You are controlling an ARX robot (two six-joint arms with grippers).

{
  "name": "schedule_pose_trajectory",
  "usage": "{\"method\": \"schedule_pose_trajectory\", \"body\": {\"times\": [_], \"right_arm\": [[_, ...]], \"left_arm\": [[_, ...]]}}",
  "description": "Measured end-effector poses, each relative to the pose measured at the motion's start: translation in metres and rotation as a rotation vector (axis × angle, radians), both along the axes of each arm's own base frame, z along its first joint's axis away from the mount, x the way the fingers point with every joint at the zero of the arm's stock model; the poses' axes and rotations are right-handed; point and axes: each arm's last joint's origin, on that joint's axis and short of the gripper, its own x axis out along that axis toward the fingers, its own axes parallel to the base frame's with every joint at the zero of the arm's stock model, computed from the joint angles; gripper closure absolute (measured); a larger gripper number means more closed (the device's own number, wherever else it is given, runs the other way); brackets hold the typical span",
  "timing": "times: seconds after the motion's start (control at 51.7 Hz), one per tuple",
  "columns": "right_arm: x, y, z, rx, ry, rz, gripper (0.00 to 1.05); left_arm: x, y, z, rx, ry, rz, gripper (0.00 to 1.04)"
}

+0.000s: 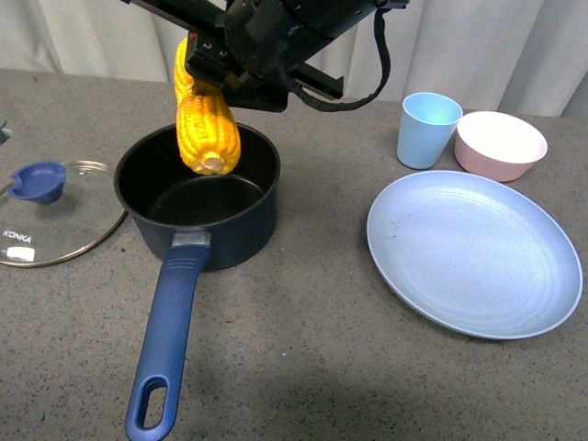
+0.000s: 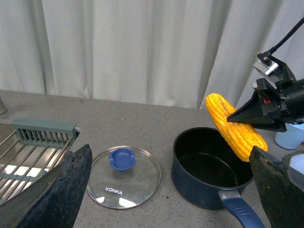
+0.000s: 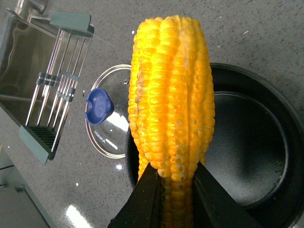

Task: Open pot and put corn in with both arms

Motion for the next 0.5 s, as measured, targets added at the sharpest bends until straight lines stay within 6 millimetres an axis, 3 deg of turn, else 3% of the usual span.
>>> {"method": "schedule_pose_trajectory", "body": {"times": [0.194,0.503], "right_arm": [[-0.0007,0.0084,-0.0018,-0.01,0.015,0.004,0.92],[0.0002,0.0084,-0.0066,-0.014,0.024,0.007,0.41]], "left_arm": [[0.0,0.0,0.0,0.0,0.0,-0.001,0.07],[0.0,0.0,0.0,0.0,0.0,0.0,0.07]]}}
